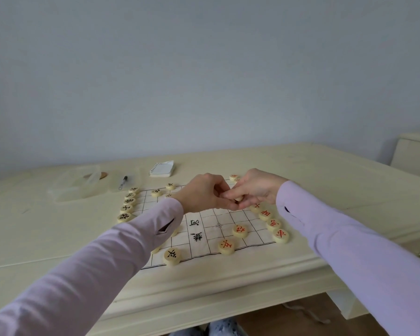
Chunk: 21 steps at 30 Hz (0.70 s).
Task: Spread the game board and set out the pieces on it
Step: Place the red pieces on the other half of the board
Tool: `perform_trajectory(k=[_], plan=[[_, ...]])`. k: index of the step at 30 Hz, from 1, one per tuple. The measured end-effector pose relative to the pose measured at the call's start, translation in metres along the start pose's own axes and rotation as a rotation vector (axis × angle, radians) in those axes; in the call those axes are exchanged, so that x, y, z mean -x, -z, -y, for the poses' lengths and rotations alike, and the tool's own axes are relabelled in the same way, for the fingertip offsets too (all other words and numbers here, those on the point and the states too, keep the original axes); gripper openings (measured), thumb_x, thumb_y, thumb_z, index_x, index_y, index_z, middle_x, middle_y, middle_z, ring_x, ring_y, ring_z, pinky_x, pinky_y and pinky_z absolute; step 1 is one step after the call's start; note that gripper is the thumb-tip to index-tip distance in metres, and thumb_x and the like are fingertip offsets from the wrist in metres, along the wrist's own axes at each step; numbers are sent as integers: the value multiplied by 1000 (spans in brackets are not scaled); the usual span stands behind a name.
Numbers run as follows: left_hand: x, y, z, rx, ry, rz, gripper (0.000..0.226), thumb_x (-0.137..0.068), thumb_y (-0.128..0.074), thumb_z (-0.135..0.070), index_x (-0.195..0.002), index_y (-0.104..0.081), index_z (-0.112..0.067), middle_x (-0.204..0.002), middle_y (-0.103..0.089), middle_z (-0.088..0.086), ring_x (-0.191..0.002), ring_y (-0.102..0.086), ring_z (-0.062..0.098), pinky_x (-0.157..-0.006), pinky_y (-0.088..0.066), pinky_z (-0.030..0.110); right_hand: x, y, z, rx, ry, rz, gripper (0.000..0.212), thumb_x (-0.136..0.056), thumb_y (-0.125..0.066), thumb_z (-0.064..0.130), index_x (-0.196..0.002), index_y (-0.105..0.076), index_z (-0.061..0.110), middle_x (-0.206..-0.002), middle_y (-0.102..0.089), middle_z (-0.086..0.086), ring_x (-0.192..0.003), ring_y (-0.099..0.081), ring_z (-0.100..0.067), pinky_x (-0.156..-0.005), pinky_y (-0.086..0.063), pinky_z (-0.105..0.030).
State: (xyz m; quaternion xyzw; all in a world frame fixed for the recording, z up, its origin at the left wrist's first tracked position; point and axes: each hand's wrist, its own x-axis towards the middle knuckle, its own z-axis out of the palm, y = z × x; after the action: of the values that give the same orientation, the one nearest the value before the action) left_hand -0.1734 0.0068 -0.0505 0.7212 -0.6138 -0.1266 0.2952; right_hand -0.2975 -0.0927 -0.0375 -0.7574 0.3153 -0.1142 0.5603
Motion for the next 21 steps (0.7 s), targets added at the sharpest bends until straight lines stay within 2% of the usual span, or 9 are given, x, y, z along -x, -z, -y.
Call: perform_trajectory(k=[2,6,8,12,14,17,19,21], plan=[[-2,1,-1,-17,8,-4,37,-68,-83,-35,-95,-67,-16,-85,-68,-3,-73,-59,8,-66,-47,18,0,0,0,-28,-9,-8,32,-77,-74,4,-101,-62,-14,-76,-63,-13,-51,-67,-9,-51,-54,-16],[-4,3,0,-4,10,3,33,-70,-82,-30,-95,-67,-16,-89,-71,-3,-82,-65,11,-78,-53,26,-2,0,1,-87,-14,1,18,-77,-73,1,-87,-63,-11,-75,-64,-13,-53,-68,-12,-52,-54,-16],[-6,4,2,20,6,15,31,-71,-81,-25,-96,-65,-19,-90,-70,-3,-85,-67,13,-84,-55,29,-3,0,1,-102,-13,-11,21,-77,-72,-2,-91,-63,-15,-76,-63,-13,-59,-67,-14,-54,-55,-17],[-8,8,8,10,48,41,42,-74,-76,-20,-114,-63,-18,-101,-69,-3,-94,-66,12,-92,-52,30,-6,0,-1,-134,-21,-1,32,-77,-71,-5,-103,-60,-19,-86,-63,-17,-71,-67,-19,-62,-59,-20],[-9,10,10,-52,79,63,37,-76,-74,-23,-112,-66,-21,-96,-70,-6,-90,-65,11,-88,-51,25,-7,0,-1,-161,-27,23,33,-78,-71,-5,-106,-60,-19,-90,-62,-18,-75,-67,-21,-64,-59,-21],[-9,11,17,-100,138,34,23,-77,-70,-23,-99,-72,-19,-75,-65,-8,-70,-56,11,-68,-45,20,-10,1,-1,-237,-32,44,33,-78,-70,-5,-106,-59,-18,-93,-60,-18,-80,-68,-24,-67,-60,-23],[-9,12,26,-104,192,-15,23,-77,-69,-18,-98,-73,-12,-77,-64,-3,-70,-53,14,-67,-43,21,-13,1,-2,-267,-34,-4,26,-78,-71,-4,-99,-60,-15,-96,-59,-17,-86,-67,-26,-72,-60,-26],[-9,12,32,-109,233,-31,25,-76,-70,-16,-100,-72,-9,-86,-67,1,-79,-56,16,-75,-48,24,-16,1,-3,-263,-29,-72,21,-77,-72,-4,-93,-59,-10,-106,-60,-20,-95,-66,-28,-75,-59,-27]])
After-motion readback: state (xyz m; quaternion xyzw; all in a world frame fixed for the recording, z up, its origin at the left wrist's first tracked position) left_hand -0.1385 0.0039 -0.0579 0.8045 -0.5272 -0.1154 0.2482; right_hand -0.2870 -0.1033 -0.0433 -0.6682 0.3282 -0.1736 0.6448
